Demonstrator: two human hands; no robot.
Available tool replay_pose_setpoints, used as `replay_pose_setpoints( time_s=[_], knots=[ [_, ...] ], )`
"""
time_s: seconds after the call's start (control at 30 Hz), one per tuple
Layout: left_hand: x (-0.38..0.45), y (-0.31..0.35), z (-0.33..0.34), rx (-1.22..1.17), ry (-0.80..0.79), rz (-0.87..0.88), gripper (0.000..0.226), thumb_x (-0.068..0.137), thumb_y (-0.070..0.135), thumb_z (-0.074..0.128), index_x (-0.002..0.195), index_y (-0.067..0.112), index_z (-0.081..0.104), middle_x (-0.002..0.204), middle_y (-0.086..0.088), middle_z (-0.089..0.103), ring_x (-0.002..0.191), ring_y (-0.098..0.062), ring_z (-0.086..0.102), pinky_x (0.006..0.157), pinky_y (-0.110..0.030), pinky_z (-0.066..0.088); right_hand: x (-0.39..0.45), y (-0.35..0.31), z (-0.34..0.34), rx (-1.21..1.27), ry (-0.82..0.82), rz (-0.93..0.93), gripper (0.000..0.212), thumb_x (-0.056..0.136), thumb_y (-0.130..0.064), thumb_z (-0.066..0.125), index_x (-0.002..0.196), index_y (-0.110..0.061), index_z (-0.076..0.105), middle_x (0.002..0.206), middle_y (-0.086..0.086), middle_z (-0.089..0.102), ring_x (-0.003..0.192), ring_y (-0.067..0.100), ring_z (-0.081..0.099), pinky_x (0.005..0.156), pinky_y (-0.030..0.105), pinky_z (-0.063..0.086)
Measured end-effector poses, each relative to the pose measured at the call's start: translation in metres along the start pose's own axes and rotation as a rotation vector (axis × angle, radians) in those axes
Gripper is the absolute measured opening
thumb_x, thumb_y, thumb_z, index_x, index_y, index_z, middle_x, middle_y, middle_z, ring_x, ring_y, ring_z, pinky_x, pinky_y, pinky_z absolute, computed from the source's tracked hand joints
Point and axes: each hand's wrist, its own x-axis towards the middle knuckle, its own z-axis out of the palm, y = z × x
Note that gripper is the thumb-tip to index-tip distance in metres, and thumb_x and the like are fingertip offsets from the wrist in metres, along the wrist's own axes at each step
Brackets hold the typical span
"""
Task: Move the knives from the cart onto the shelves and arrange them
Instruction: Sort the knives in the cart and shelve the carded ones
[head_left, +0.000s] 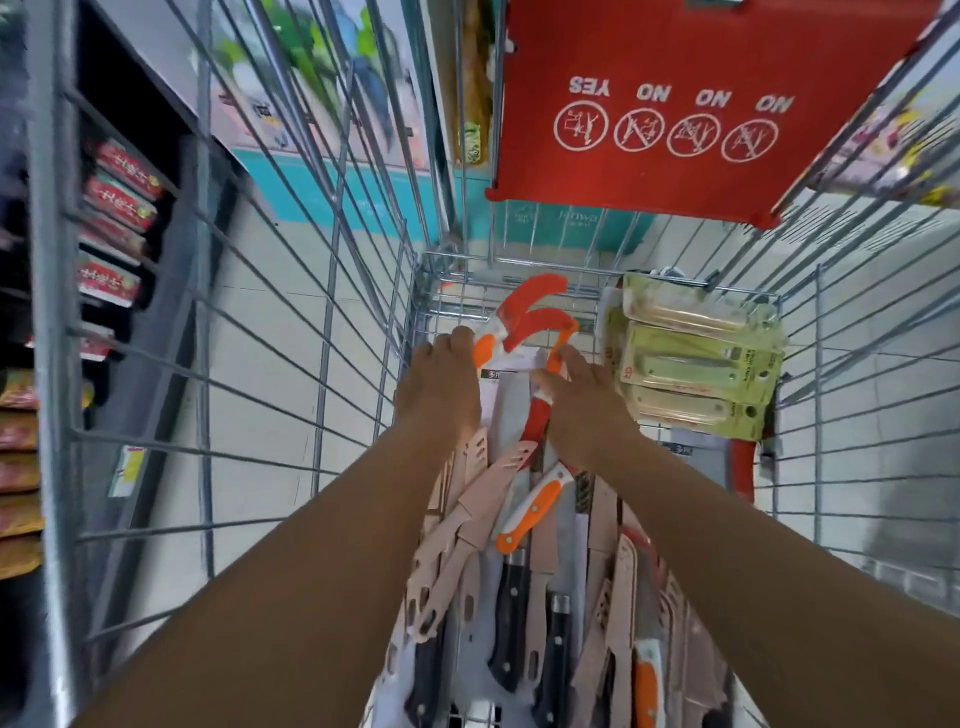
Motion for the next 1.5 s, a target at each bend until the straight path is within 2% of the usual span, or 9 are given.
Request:
replay_pose_setpoints(
  time_s=[0.33,0.57,0.73,0.87,1.0,1.17,1.27,1.43,1.5],
  knots=[
    [0.044,0.003,0.009,0.252,0.068,0.121,0.065,0.080,-0.003,0.057,0.137,0.011,0.028,0.136,-0.010,0.046,0.129,-0.030,0.032,0.105,-0.038,0.031,-0.006,0.005,0.014,0.145,0.113,0.008,0.056,0.084,0.000,0.052,0.132,-0.027,0.046,0.145,0.008,0.021,0.136,0.029,0.025,0.102,0.035,0.038],
    [0.032,0.008,0.024,0.142,0.127,0.106,0.074,0.087,0.007,0.054,0.149,0.013,0.014,0.152,-0.009,0.025,0.140,-0.030,0.020,0.115,-0.040,0.018,-0.017,0.009,0.016,0.171,0.101,-0.029,0.074,0.080,0.005,0.048,0.146,-0.023,0.032,0.155,0.007,0.021,0.139,0.032,0.025,0.111,0.039,0.030],
    [-0.018,0.023,0.055,-0.045,0.249,0.293,0.045,0.085,0.013,0.061,0.129,0.014,0.052,0.122,-0.016,0.049,0.110,-0.037,0.046,0.091,-0.042,0.041,-0.044,-0.001,0.032,0.350,0.300,0.117,0.042,0.085,0.000,0.047,0.125,-0.007,0.053,0.125,0.018,0.046,0.116,0.036,0.044,0.096,0.041,0.040],
    [-0.037,0.026,0.069,0.020,0.017,0.362,0.048,0.093,0.026,0.048,0.140,0.032,0.036,0.132,-0.008,0.036,0.115,-0.031,0.039,0.091,-0.038,0.041,-0.065,-0.019,0.054,0.398,0.242,0.209,0.033,0.089,-0.012,0.039,0.119,-0.007,0.052,0.118,0.016,0.047,0.108,0.032,0.045,0.091,0.042,0.044],
    [-0.033,0.021,0.072,0.202,-0.021,0.443,0.048,0.093,0.028,0.047,0.140,0.030,0.038,0.141,-0.007,0.031,0.119,-0.031,0.037,0.097,-0.039,0.038,-0.083,-0.021,0.060,0.382,0.279,0.202,0.030,0.086,-0.015,0.044,0.108,-0.004,0.061,0.101,0.023,0.054,0.098,0.038,0.048,0.076,0.040,0.043],
    [-0.052,0.019,0.068,0.093,-0.051,0.320,0.036,0.097,0.022,0.044,0.132,0.019,0.043,0.117,-0.010,0.042,0.105,-0.030,0.049,0.082,-0.038,0.046,-0.095,-0.031,0.066,0.442,0.304,0.328,0.026,0.094,-0.033,0.051,0.115,-0.020,0.060,0.119,0.017,0.046,0.101,0.032,0.049,0.076,0.032,0.042],
    [-0.059,0.018,0.068,0.094,-0.051,0.300,0.028,0.097,0.017,0.042,0.124,0.015,0.045,0.116,-0.010,0.043,0.101,-0.029,0.052,0.075,-0.037,0.046,-0.105,-0.036,0.069,0.453,0.297,0.353,0.021,0.091,-0.025,0.055,0.110,-0.018,0.060,0.120,0.013,0.042,0.095,0.031,0.053,0.081,0.033,0.047],
    [-0.053,0.029,0.064,0.027,0.028,0.260,0.032,0.097,0.016,0.042,0.128,0.011,0.036,0.118,-0.011,0.050,0.108,-0.030,0.049,0.081,-0.038,0.042,-0.111,-0.040,0.072,0.574,0.324,0.491,0.046,0.093,-0.031,0.053,0.132,-0.010,0.038,0.123,0.016,0.042,0.098,0.035,0.055,0.081,0.041,0.049],
    [-0.048,0.032,0.064,0.018,0.036,0.271,0.033,0.097,0.015,0.044,0.129,0.012,0.036,0.118,-0.011,0.051,0.108,-0.029,0.050,0.079,-0.038,0.043,-0.111,-0.040,0.071,0.595,0.319,0.536,0.050,0.094,-0.040,0.050,0.129,-0.007,0.037,0.121,0.017,0.047,0.099,0.036,0.056,0.081,0.042,0.049]
  ],
)
